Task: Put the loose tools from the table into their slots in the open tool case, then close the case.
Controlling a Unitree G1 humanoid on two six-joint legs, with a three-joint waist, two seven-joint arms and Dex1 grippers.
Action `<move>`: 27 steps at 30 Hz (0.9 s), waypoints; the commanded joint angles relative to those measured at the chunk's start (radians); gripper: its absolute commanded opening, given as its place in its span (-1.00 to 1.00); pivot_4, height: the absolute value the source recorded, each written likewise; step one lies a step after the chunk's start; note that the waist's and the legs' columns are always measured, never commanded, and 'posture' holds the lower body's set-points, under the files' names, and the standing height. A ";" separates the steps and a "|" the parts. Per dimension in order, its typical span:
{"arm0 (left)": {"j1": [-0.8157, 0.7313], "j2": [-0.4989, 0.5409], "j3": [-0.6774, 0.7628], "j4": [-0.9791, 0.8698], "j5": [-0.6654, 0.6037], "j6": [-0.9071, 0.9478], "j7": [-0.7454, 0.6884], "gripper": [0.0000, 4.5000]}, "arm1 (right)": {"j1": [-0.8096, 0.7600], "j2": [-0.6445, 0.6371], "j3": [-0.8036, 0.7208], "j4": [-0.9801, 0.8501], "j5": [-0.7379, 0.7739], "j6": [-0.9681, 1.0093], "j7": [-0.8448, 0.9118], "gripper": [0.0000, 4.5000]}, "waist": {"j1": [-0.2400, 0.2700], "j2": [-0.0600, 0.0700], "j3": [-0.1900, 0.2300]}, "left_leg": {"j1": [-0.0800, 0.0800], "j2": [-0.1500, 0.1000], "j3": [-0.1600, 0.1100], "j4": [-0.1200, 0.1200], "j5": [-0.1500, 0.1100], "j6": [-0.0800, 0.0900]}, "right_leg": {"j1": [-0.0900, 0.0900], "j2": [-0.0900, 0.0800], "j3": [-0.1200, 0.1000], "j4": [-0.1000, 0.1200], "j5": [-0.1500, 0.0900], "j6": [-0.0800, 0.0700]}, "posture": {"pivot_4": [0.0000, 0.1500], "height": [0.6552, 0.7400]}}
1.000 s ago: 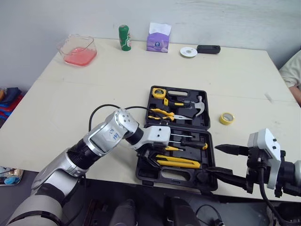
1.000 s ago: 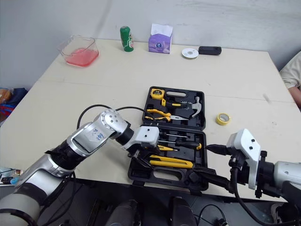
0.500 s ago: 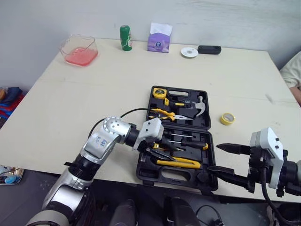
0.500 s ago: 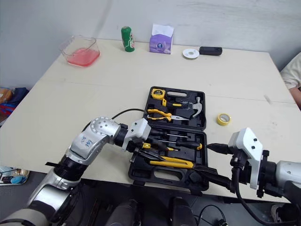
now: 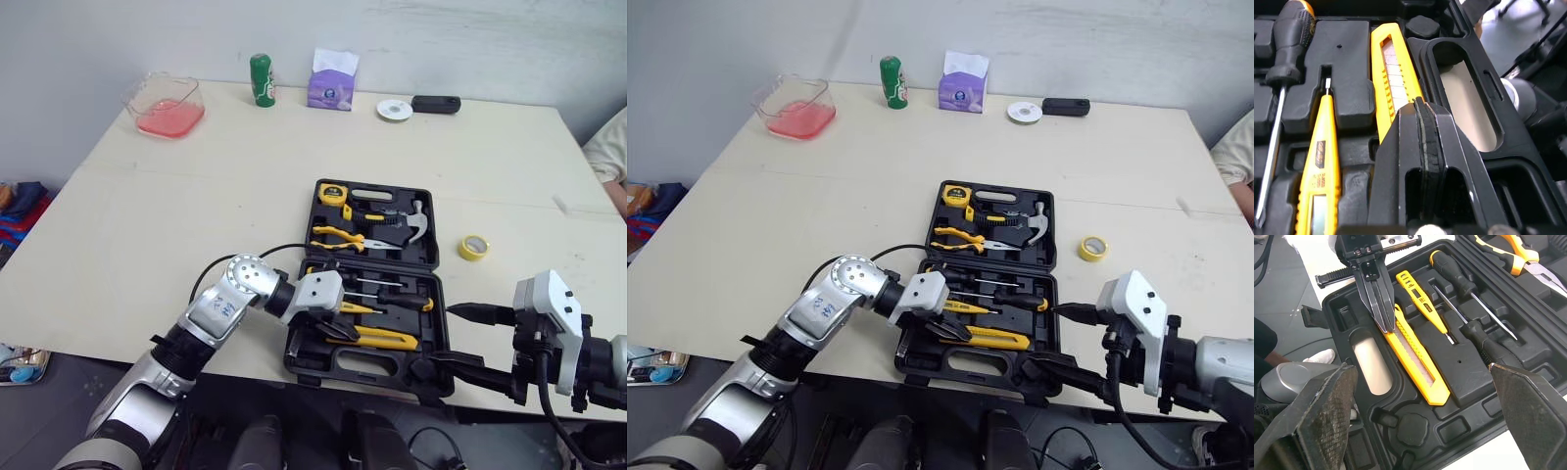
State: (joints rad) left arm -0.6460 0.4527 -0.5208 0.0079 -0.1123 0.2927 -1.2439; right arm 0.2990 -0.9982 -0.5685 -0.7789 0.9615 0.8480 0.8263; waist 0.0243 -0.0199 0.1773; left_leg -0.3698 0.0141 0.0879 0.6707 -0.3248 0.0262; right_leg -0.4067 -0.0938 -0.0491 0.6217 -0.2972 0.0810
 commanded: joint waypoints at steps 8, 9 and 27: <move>0.015 0.034 -0.114 0.082 0.159 0.008 0.030 -0.96 | 0.012 0.003 -0.003 -0.016 -0.033 -0.027 0.017 1.00 | -0.001 -0.002 -0.015 | 0.015 0.001 -0.002 -0.005 -0.007 0.007 | 0.016 -0.001 -0.001 -0.006 -0.001 -0.001 | 1.00 1.00; 0.013 0.030 -0.104 0.084 0.151 0.002 0.032 -0.96 | 0.014 0.002 -0.003 -0.014 -0.038 -0.030 0.019 1.00 | -0.001 -0.001 -0.015 | 0.016 0.001 -0.002 -0.005 -0.007 0.007 | 0.016 -0.001 0.000 -0.006 -0.001 -0.001 | 1.00 1.00; 0.352 0.425 0.753 0.034 -0.324 0.253 0.087 0.98 | 0.222 0.065 -0.366 0.456 -0.332 -0.218 0.175 1.00 | -0.019 0.004 -0.007 | 0.011 0.002 -0.004 -0.007 -0.007 0.004 | 0.011 -0.002 -0.002 -0.006 -0.002 -0.003 | 1.00 1.00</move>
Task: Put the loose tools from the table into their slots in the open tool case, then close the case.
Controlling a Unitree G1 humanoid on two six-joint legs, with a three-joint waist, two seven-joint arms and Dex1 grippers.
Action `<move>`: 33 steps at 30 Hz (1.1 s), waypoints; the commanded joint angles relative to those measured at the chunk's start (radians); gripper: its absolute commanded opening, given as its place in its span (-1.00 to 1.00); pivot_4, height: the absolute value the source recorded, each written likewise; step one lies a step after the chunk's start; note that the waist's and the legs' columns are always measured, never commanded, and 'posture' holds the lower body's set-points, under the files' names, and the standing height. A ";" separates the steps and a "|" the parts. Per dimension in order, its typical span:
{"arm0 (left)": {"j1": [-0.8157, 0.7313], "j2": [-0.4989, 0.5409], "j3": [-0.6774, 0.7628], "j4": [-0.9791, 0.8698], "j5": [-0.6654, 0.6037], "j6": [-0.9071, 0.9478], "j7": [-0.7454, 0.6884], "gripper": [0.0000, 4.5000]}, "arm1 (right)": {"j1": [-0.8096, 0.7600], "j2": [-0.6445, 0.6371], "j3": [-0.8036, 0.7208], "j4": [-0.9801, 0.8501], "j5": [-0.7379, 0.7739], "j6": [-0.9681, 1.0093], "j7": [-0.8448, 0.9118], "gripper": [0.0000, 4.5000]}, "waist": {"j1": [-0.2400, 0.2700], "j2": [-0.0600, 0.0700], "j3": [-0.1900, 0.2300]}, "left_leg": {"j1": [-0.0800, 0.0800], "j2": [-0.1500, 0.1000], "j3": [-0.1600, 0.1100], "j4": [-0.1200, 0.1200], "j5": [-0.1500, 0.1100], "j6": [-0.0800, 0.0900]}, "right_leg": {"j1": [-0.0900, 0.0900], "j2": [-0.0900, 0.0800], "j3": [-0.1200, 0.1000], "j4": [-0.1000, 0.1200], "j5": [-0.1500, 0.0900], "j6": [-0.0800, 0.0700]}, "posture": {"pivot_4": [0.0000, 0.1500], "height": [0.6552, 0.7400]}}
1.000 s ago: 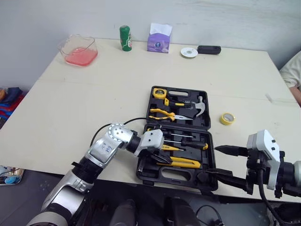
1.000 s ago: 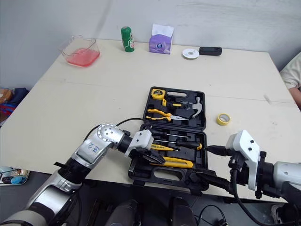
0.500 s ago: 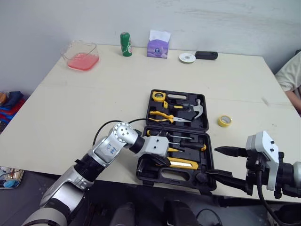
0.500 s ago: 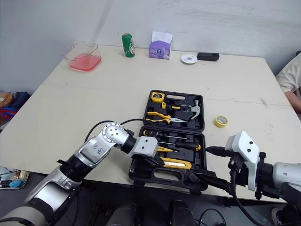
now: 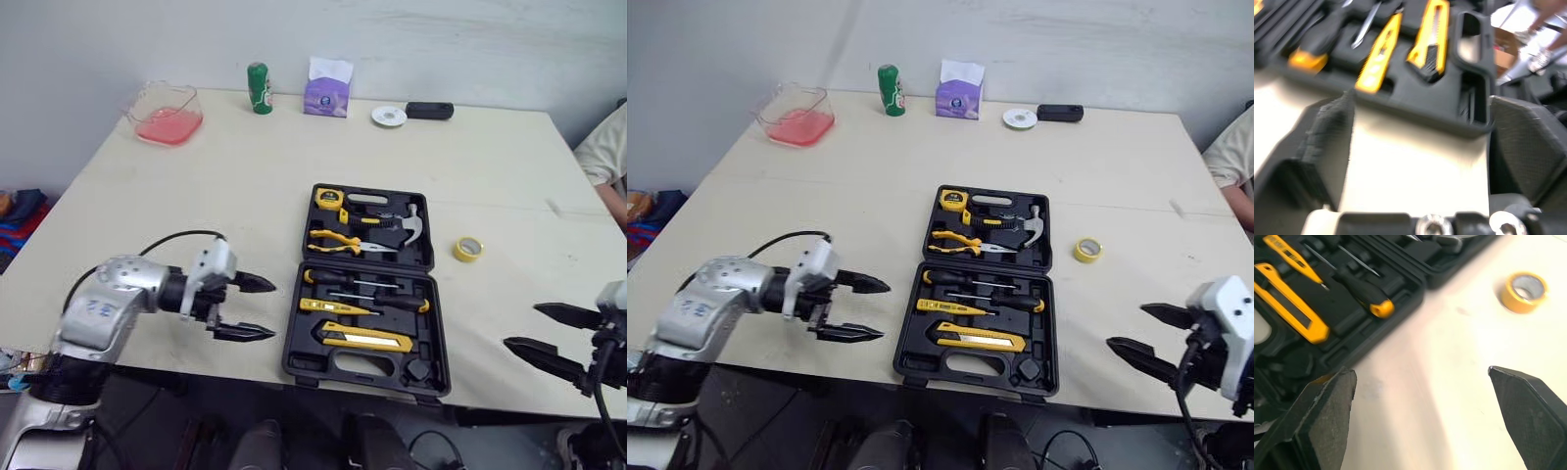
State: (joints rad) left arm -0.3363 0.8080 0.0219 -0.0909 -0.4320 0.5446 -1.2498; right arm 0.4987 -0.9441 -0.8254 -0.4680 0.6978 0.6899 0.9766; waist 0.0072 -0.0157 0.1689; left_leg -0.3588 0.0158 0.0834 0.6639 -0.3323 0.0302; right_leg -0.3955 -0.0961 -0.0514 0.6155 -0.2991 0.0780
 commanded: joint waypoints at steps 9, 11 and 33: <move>0.104 0.093 0.354 0.169 -0.031 -0.027 0.178 0.98 | -0.034 -0.014 -0.095 0.365 -0.174 -0.187 0.044 1.00 | -0.007 0.003 0.006 | 0.000 -0.001 0.001 -0.004 -0.002 -0.005 | -0.002 -0.001 0.000 -0.002 0.000 -0.001 | 1.00 1.00; 0.087 0.090 0.325 0.123 -0.049 -0.012 0.166 0.98 | -0.089 -0.044 -0.051 0.374 -0.177 -0.187 0.050 1.00 | -0.009 0.004 0.007 | 0.000 0.000 0.001 -0.006 -0.002 -0.006 | -0.002 -0.001 0.000 -0.002 0.000 -0.001 | 1.00 1.00; -0.487 -0.226 -0.090 -0.078 -0.156 0.054 0.080 0.98 | -1.298 -0.115 1.075 0.863 -0.630 -0.218 0.280 1.00 | -0.010 0.007 0.011 | -0.018 -0.002 0.010 0.003 0.008 -0.008 | -0.020 0.003 0.002 0.007 0.002 0.003 | 1.00 1.00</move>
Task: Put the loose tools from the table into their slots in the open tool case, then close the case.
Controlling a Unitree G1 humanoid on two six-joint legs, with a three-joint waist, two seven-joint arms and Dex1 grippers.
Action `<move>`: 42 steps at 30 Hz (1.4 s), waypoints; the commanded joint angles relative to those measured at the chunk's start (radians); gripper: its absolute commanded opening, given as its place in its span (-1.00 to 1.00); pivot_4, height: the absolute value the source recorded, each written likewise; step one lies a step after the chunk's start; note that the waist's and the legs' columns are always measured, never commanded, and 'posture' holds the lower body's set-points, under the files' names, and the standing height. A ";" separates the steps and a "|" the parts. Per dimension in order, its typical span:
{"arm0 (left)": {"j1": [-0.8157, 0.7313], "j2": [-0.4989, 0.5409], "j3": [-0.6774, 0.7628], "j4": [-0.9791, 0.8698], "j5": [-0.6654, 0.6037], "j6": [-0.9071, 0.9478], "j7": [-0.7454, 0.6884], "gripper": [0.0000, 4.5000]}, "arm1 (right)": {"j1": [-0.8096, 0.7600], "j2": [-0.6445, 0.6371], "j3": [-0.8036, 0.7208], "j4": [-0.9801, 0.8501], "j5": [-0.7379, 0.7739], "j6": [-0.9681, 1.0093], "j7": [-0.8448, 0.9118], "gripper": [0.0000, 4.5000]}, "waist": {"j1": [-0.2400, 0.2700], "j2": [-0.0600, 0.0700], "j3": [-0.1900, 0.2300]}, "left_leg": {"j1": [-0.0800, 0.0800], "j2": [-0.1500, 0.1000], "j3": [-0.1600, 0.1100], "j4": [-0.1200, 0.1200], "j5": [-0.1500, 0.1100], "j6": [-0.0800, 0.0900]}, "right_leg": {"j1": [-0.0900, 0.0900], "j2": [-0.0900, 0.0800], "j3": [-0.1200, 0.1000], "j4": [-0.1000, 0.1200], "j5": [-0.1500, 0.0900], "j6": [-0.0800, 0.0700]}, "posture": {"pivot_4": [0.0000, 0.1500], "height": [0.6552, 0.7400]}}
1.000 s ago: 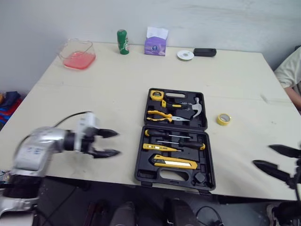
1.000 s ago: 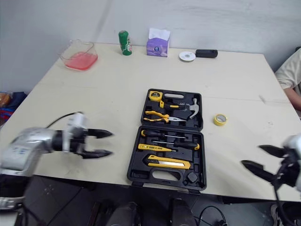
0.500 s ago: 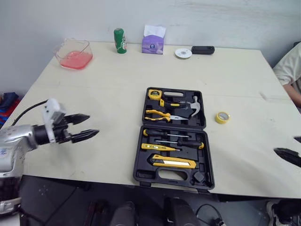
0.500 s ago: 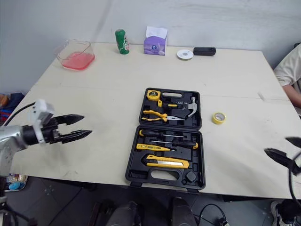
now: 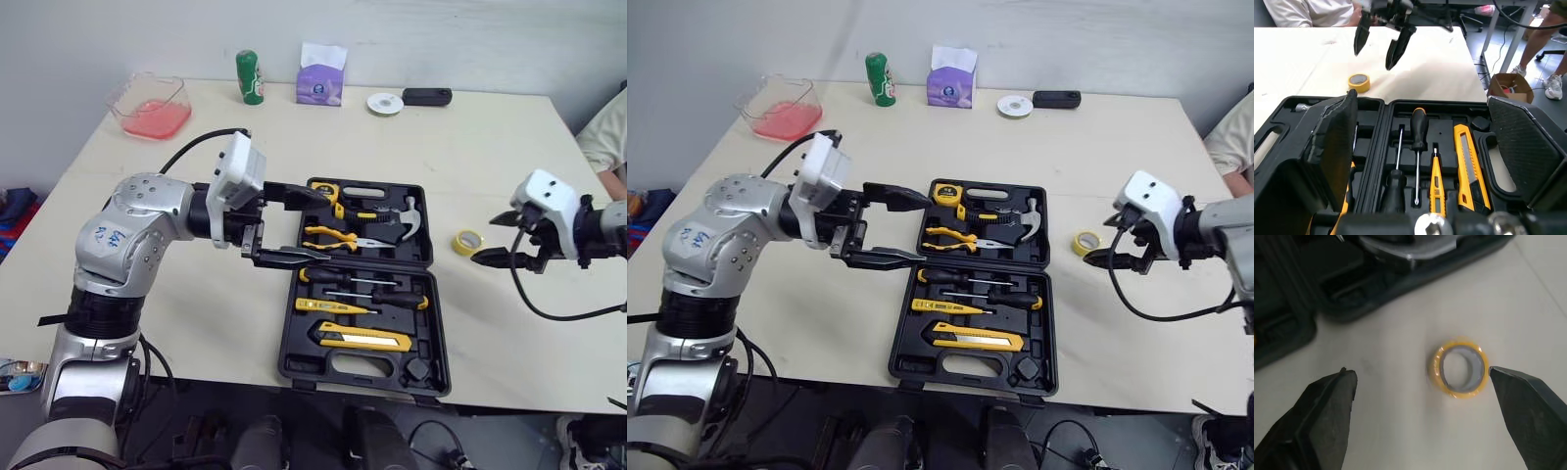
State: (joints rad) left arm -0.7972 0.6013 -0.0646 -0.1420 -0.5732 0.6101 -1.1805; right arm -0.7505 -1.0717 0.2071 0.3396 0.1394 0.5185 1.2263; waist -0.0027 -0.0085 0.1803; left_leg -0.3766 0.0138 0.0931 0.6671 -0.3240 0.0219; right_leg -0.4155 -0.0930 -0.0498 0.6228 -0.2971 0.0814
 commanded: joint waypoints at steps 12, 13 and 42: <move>-0.015 -0.052 -0.001 -0.039 -0.003 -0.022 0.060 0.98 | -0.167 0.112 0.082 0.267 -0.190 -0.156 0.059 1.00 | -0.001 0.000 0.000 | 0.000 0.001 -0.001 0.007 0.000 0.000 | 0.000 0.000 0.001 0.005 0.001 0.001 | 1.00 1.00; -0.013 -0.050 -0.002 -0.039 0.000 -0.026 0.063 0.98 | -0.172 0.121 0.085 0.280 -0.197 -0.162 0.060 1.00 | -0.001 0.000 0.000 | 0.000 0.001 0.000 0.007 0.000 0.000 | 0.000 0.000 0.001 0.004 0.001 0.001 | 1.00 1.00; 0.077 -0.025 -0.033 -0.136 -0.069 0.055 0.045 1.00 | 0.323 0.034 -0.342 -0.659 0.196 0.168 0.211 -0.98 | 0.008 0.001 0.000 | 0.000 0.001 -0.004 0.008 -0.001 -0.001 | 0.002 0.000 -0.001 0.005 0.001 0.001 | 1.00 1.00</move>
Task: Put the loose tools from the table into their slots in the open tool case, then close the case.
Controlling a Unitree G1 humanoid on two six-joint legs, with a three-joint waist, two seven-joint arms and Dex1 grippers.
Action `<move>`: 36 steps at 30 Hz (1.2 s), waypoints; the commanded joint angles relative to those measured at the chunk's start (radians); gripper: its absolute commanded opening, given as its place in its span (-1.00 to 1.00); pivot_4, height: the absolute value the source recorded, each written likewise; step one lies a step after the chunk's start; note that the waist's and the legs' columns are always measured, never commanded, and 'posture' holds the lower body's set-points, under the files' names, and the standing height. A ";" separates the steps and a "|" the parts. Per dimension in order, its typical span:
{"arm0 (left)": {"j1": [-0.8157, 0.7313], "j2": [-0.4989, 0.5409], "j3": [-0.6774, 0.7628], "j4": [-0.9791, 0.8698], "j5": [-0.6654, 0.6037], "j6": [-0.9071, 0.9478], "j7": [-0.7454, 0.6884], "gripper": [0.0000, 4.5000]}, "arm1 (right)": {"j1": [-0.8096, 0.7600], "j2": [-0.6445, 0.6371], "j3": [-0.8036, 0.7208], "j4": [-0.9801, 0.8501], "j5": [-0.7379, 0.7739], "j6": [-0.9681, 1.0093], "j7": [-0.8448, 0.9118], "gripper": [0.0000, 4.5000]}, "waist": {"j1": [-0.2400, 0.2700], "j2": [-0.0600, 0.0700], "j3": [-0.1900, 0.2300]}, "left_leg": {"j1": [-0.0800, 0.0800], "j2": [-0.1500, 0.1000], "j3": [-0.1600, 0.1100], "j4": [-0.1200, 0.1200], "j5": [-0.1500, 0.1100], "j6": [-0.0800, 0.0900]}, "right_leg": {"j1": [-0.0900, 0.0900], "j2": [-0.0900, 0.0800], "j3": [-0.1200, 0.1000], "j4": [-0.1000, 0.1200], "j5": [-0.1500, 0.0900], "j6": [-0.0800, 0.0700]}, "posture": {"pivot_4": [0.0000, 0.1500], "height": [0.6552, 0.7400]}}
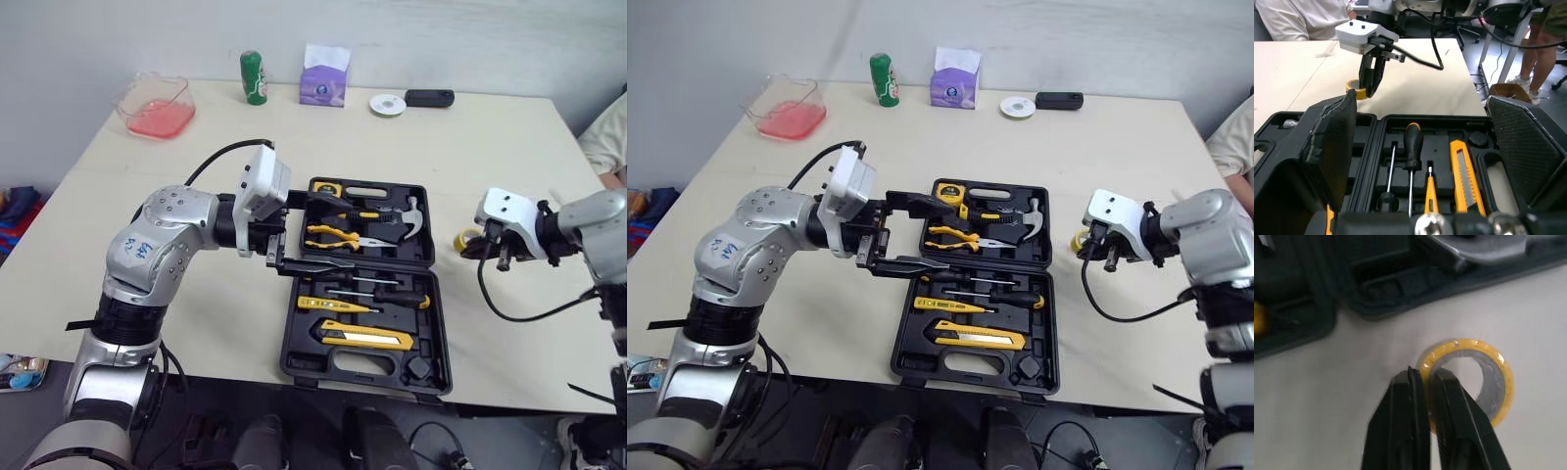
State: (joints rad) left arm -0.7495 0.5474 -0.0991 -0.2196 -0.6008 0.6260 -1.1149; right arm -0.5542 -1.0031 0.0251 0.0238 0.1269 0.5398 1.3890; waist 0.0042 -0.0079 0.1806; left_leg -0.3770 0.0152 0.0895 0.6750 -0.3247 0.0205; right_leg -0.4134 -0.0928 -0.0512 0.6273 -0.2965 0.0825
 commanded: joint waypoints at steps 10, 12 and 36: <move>0.099 0.120 -0.070 -0.141 -0.066 0.056 -0.168 1.00 | 0.579 -0.025 -0.207 -0.814 0.295 0.230 -0.163 -0.98 | -0.005 -0.002 0.000 | 0.005 0.000 0.000 0.003 -0.002 0.000 | 0.005 0.000 0.001 -0.003 0.000 0.000 | 1.00 1.00; 0.110 0.134 -0.093 -0.144 -0.039 0.020 -0.195 1.00 | 0.612 -0.021 -0.172 -0.813 0.265 0.213 -0.215 -0.98 | -0.004 -0.002 0.000 | 0.005 0.000 0.000 0.003 -0.002 0.000 | 0.005 0.000 0.002 -0.002 0.000 0.000 | 1.00 1.00; 0.103 0.086 -0.116 -0.127 0.007 -0.038 -0.164 1.00 | 0.702 -0.080 -0.344 -0.874 0.506 0.286 -0.258 0.41 | 0.002 -0.004 0.000 | 0.004 0.000 -0.001 0.005 -0.004 0.004 | 0.005 0.000 0.001 -0.003 -0.001 -0.001 | 1.00 1.00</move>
State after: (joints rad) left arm -0.6314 0.6372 -0.2167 -0.3390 -0.5964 0.6007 -1.2800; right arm 0.1586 -1.0708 -0.2561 -0.8169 0.5713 0.8057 1.1214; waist 0.0057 -0.0119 0.1810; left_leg -0.3728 0.0155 0.0887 0.6803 -0.3288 0.0249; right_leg -0.4080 -0.0930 -0.0499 0.6245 -0.2973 0.0819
